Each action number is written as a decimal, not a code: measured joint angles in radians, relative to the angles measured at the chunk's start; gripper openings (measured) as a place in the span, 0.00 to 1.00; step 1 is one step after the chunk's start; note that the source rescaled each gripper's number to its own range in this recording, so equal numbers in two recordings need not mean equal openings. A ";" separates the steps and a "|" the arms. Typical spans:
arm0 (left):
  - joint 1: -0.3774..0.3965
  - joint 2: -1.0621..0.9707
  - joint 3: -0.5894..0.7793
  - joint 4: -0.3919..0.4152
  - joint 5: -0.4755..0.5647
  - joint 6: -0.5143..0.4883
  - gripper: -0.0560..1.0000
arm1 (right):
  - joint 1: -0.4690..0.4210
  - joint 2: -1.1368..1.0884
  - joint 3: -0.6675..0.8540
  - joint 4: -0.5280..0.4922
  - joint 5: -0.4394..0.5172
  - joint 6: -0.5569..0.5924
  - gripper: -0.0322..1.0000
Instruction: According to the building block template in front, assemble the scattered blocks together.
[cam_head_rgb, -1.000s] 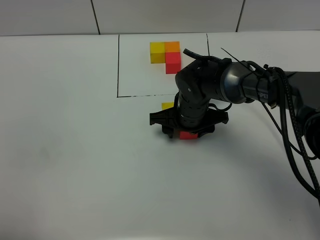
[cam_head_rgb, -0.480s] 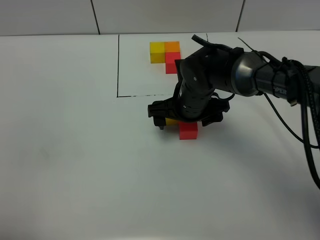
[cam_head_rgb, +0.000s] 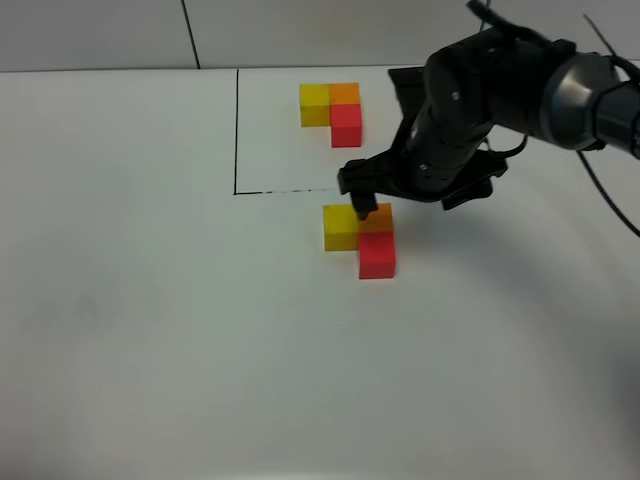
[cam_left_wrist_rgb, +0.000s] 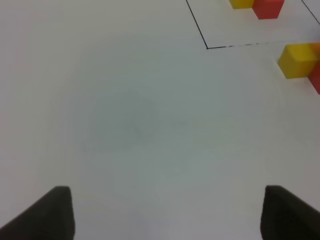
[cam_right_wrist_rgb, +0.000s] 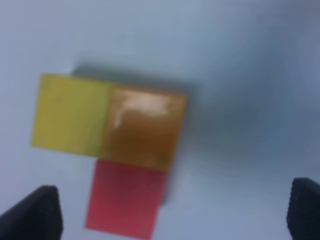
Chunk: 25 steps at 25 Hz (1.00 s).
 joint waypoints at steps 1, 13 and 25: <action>0.000 0.000 0.000 0.000 0.000 0.000 0.81 | -0.027 0.000 0.000 0.002 0.000 -0.019 0.93; 0.000 0.000 0.000 0.000 0.000 0.000 0.81 | -0.412 -0.062 0.001 0.017 -0.032 -0.238 0.93; 0.000 0.000 0.000 0.000 0.000 0.000 0.81 | -0.516 -0.410 0.173 0.017 -0.107 -0.288 0.92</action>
